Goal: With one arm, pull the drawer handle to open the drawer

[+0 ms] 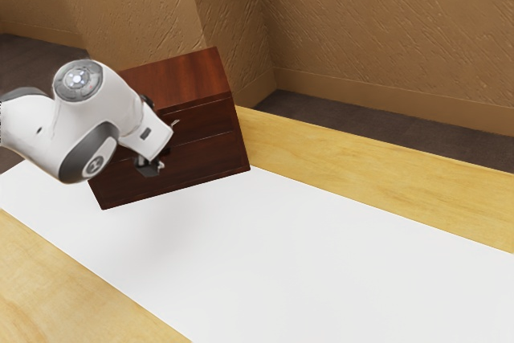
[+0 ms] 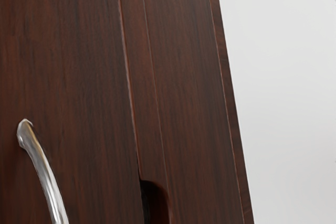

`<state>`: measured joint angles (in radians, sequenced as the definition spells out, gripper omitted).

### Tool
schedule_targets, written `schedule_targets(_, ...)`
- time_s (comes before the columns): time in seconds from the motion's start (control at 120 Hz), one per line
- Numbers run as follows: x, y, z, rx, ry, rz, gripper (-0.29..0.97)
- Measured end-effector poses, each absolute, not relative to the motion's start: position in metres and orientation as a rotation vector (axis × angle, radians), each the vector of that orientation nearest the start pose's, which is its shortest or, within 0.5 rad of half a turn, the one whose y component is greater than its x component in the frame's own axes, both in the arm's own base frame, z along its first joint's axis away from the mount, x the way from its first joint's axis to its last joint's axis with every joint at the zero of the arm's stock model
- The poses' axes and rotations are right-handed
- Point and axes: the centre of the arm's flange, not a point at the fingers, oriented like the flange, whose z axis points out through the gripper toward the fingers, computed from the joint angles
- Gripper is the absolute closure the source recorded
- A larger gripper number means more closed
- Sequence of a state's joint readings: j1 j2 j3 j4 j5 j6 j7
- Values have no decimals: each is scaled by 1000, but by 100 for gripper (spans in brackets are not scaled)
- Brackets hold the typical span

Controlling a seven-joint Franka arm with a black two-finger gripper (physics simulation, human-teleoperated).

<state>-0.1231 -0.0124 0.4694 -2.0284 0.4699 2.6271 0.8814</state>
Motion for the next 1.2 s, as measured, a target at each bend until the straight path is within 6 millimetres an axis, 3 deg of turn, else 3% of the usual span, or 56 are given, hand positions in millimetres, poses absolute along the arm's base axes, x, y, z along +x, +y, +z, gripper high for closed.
schedule_targets(0.942, 557, 203, 500, -2282, 1050, -387, -2)
schedule_targets(1.083, 551, 199, 501, -2289, 1055, -400, 1)
schedule_targets(1.2, 544, 194, 508, -2293, 1054, -427, 10)
